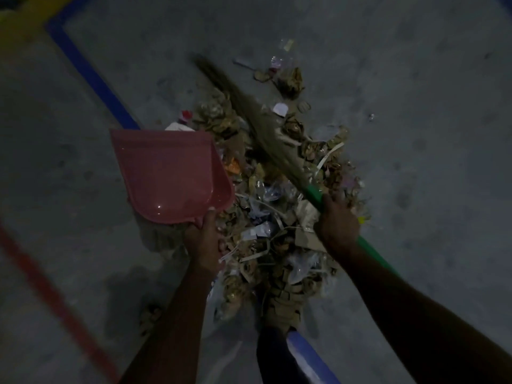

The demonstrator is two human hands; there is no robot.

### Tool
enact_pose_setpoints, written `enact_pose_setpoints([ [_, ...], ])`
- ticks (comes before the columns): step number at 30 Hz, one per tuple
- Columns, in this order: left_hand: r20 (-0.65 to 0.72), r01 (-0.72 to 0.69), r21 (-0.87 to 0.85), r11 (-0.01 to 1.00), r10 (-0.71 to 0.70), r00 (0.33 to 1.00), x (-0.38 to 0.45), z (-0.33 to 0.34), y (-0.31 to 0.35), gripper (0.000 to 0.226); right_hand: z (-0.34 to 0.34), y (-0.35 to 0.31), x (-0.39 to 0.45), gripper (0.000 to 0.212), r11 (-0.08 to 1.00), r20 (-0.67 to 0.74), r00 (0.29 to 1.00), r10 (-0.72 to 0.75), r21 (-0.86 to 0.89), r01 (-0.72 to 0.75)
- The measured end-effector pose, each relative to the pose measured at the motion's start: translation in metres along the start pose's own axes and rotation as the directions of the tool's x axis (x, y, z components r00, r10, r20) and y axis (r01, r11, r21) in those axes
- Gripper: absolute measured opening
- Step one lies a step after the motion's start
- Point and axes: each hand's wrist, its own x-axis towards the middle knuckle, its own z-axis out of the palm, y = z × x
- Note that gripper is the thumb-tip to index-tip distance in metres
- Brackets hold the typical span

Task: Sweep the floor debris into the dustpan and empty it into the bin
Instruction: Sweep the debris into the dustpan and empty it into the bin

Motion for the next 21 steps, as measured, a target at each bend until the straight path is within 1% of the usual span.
enact_pose_setpoints([
  [2,-0.029,0.025,-0.041,0.999,-0.026,0.999,-0.001,-0.001,-0.006,0.030,0.013,0.009,-0.028,0.050,1.000,0.016,1.000,-0.007,0.018,0.006],
  [5,-0.063,0.115,-0.114,0.987,-0.122,0.990,0.004,-0.007,-0.023,0.024,0.023,0.019,-0.066,0.067,1.000,-0.032,0.999,0.021,0.020,-0.020],
  [7,-0.062,0.182,-0.141,0.973,-0.192,0.979,0.006,-0.012,-0.034,0.026,0.025,0.024,-0.080,0.072,0.998,-0.076,0.995,0.063,0.034,-0.061],
  [8,-0.060,0.180,-0.154,0.972,-0.191,0.980,0.007,-0.014,-0.038,0.026,0.024,0.026,-0.081,0.072,0.996,-0.104,0.991,0.078,0.055,-0.072],
  [10,-0.060,0.127,-0.159,0.979,-0.138,0.989,0.005,-0.016,-0.044,0.022,0.020,0.030,-0.073,0.072,0.993,-0.163,0.982,0.094,0.086,-0.081],
  [13,-0.109,0.073,-0.069,0.995,-0.081,0.991,0.002,-0.020,-0.048,0.023,0.006,0.032,-0.042,0.074,0.990,-0.211,0.970,0.117,0.096,-0.099],
  [17,-0.109,0.042,-0.044,0.998,-0.046,0.993,-0.003,-0.016,-0.040,0.027,-0.017,0.028,0.012,0.068,0.988,-0.293,0.947,0.130,0.117,-0.099],
  [19,-0.080,0.043,-0.089,0.995,-0.050,0.996,-0.007,-0.012,-0.035,0.031,-0.024,0.025,0.035,0.064,0.988,-0.296,0.945,0.143,0.103,-0.117],
  [21,-0.053,0.055,-0.141,0.989,-0.063,0.997,-0.011,-0.005,-0.030,0.036,-0.029,0.020,0.054,0.054,0.983,-0.270,0.946,0.181,0.086,-0.164],
])
